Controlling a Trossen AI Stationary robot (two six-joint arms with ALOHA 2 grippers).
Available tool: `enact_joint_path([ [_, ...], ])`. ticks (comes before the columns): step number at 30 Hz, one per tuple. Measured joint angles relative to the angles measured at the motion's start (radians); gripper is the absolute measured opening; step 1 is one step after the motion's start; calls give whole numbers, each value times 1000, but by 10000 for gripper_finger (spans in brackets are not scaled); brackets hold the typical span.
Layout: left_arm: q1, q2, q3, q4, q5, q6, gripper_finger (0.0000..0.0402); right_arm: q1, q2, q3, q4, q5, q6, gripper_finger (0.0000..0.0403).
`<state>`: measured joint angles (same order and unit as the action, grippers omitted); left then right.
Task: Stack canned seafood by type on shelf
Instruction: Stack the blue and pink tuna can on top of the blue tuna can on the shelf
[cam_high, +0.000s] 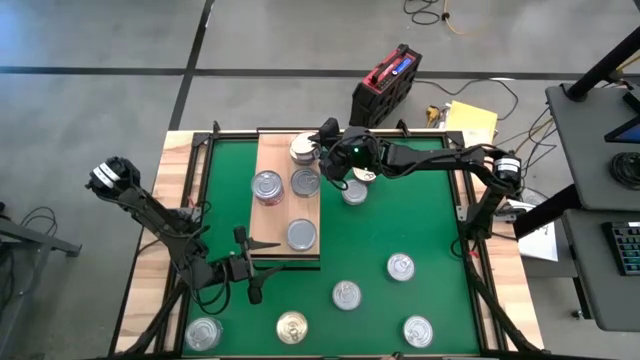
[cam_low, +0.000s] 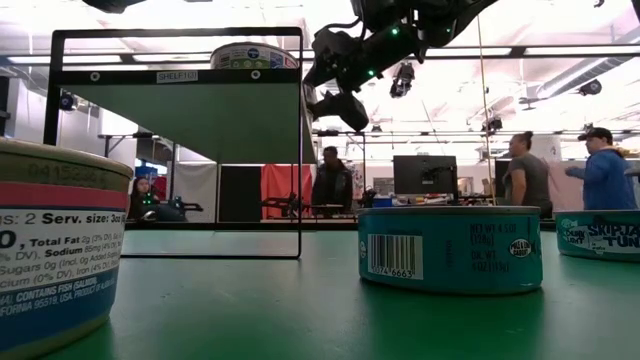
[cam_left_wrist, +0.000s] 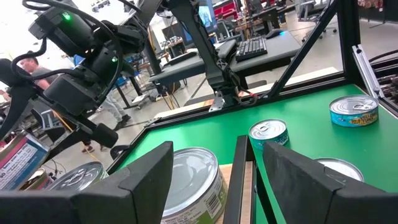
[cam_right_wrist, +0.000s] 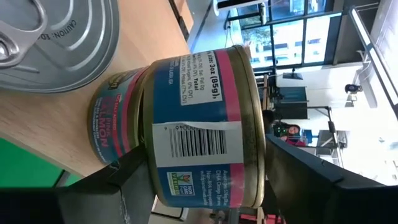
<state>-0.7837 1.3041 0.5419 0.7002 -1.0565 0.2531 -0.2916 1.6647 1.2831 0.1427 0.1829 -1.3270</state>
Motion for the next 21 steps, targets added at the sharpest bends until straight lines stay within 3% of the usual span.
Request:
enact_joint_path([
  [21, 0, 0, 0, 2, 0, 0, 233, 6, 5, 0, 0, 8, 55, 249],
])
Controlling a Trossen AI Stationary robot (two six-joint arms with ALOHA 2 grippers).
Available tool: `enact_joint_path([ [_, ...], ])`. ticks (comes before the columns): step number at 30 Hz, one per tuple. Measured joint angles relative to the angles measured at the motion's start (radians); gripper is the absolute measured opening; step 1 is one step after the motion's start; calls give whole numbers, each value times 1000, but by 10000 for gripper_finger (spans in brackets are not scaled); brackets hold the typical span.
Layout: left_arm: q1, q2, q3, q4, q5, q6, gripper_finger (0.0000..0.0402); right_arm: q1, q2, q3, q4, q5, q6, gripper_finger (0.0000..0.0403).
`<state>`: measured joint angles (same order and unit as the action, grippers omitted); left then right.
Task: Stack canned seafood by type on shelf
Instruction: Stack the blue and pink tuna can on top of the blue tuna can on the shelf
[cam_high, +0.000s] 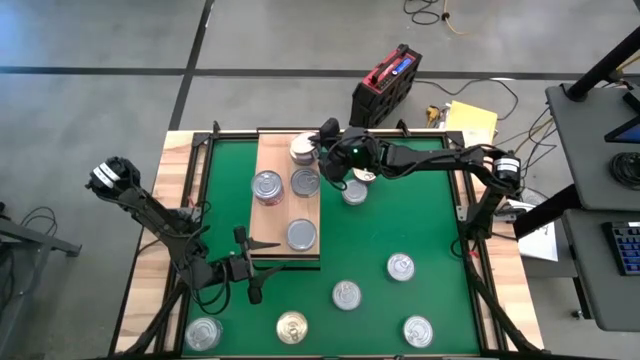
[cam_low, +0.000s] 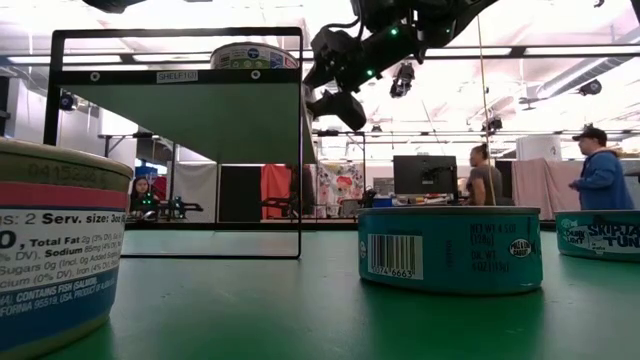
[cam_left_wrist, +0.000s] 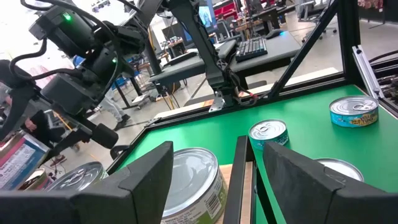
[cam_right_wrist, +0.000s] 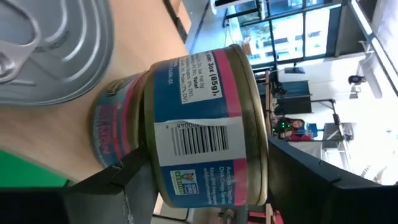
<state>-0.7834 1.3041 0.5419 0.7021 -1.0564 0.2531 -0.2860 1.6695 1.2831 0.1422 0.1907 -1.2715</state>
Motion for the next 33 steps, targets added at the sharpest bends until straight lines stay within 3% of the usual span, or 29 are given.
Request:
enact_joint_path([
  [13, 0, 0, 0, 0, 0, 0, 233, 0, -1, 0, -27, 15, 114, 289],
  [28, 10, 0, 0, 1, 0, 0, 233, 0, 29, 51, -3, 16, 180, 280],
  [33, 10, 0, 0, 0, 0, 0, 233, 0, 46, 85, -73, 19, 170, 272],
])
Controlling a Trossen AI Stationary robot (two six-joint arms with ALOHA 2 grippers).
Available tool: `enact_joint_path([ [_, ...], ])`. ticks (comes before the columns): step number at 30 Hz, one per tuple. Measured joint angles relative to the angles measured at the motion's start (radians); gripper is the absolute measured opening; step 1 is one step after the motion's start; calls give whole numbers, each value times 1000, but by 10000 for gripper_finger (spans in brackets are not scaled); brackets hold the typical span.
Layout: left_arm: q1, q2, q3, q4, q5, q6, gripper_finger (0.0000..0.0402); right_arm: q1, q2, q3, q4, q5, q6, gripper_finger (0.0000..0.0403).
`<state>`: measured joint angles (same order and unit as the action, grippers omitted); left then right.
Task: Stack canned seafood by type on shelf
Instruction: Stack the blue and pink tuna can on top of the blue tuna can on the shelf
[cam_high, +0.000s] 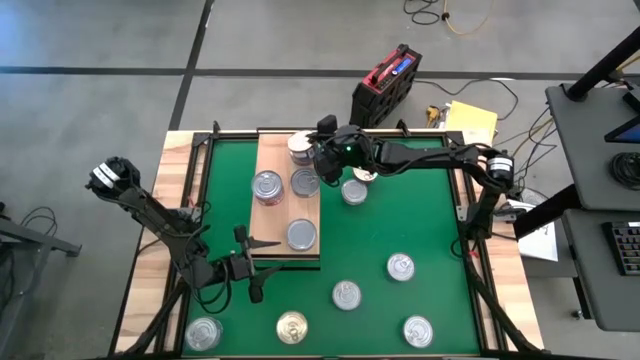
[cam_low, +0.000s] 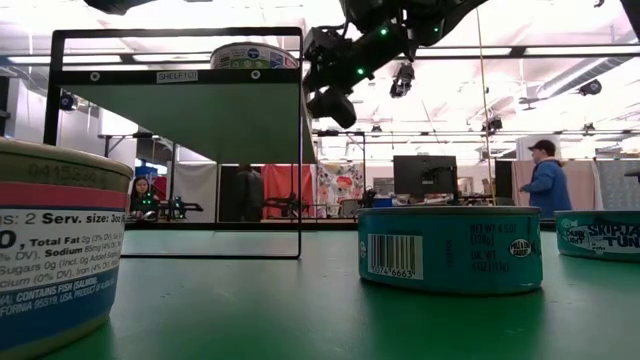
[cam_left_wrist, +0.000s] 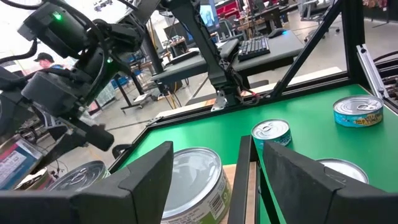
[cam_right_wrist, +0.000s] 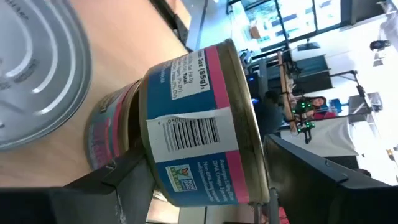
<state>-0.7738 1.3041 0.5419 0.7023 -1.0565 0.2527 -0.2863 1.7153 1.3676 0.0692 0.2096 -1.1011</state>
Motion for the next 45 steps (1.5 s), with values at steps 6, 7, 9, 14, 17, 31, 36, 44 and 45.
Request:
enact_joint_path([
  [6, 0, 0, 0, -1, 0, 0, 233, 0, 0, 5, -37, 20, 1, 274],
  [7, 0, 0, 0, -2, 0, 0, 233, 0, 0, 5, -39, 30, 1, 276],
  [9, 0, 0, 0, -1, 0, 0, 233, 0, -1, 5, -39, 35, 1, 280],
  [14, 0, 0, 0, -1, 0, -8, 233, 0, -5, 7, -66, 37, 33, 296],
  [17, 0, 0, 0, -1, 0, -9, 233, 0, -6, 30, -115, 37, 95, 307],
  [31, 0, 0, 0, 0, 0, -15, 233, 0, -5, 84, -226, -11, 176, 320],
  [36, 0, 0, 0, 0, 0, -15, 233, 0, -5, 84, -233, -29, 193, 326],
  [44, 0, 0, 0, -1, 0, -15, 233, 0, -5, 84, -235, -64, 220, 335],
  [45, 0, 0, 0, -1, 0, -15, 233, 0, -5, 84, -234, -65, 220, 336],
])
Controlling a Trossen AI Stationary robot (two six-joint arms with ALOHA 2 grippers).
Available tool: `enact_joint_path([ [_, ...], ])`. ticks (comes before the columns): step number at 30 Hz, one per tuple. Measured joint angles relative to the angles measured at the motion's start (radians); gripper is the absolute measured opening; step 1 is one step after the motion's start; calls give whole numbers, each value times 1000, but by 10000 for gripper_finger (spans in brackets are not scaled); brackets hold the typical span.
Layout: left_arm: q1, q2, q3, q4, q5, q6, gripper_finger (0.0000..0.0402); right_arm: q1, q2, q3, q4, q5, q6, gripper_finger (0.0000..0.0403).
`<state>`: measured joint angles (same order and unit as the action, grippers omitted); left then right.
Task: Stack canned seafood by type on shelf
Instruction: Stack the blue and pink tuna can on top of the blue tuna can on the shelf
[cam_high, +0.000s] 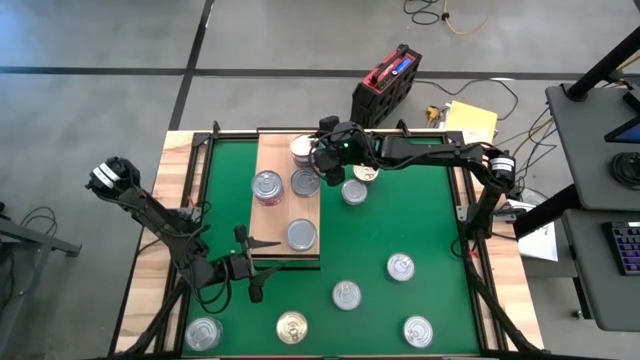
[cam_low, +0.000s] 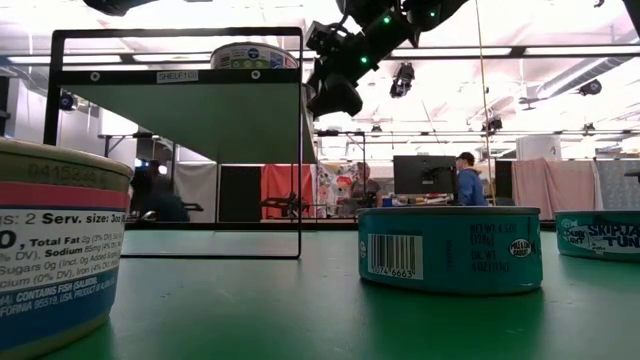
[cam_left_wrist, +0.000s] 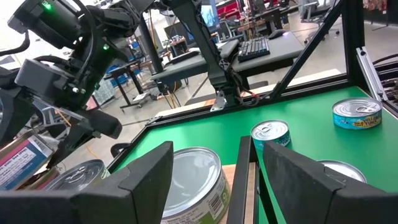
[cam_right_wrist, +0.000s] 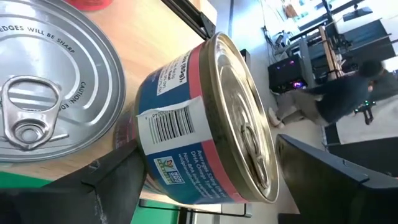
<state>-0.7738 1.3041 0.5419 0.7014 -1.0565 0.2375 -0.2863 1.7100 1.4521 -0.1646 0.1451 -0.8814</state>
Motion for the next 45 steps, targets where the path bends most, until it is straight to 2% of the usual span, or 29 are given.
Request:
enact_joint_path([
  [10, 0, 0, 0, 0, 0, 0, 233, -15, 2, 0, 24, -46, -27, 330],
  [18, 0, 0, 0, 0, 0, -2, 233, -27, 2, 0, 23, -53, -9, 344],
  [26, 0, 0, 0, 0, 0, -11, 233, -31, 2, 0, 24, -53, -72, 345],
  [32, 0, 0, 0, 0, 0, -11, 233, -31, 2, 0, 24, -49, -71, 345],
  [39, 0, 0, 0, 0, 0, -11, 233, -31, 3, 0, 21, -47, 24, 345],
  [45, 0, 0, 0, 0, 0, -11, 233, -31, 3, -1, 24, -45, 2, 345],
])
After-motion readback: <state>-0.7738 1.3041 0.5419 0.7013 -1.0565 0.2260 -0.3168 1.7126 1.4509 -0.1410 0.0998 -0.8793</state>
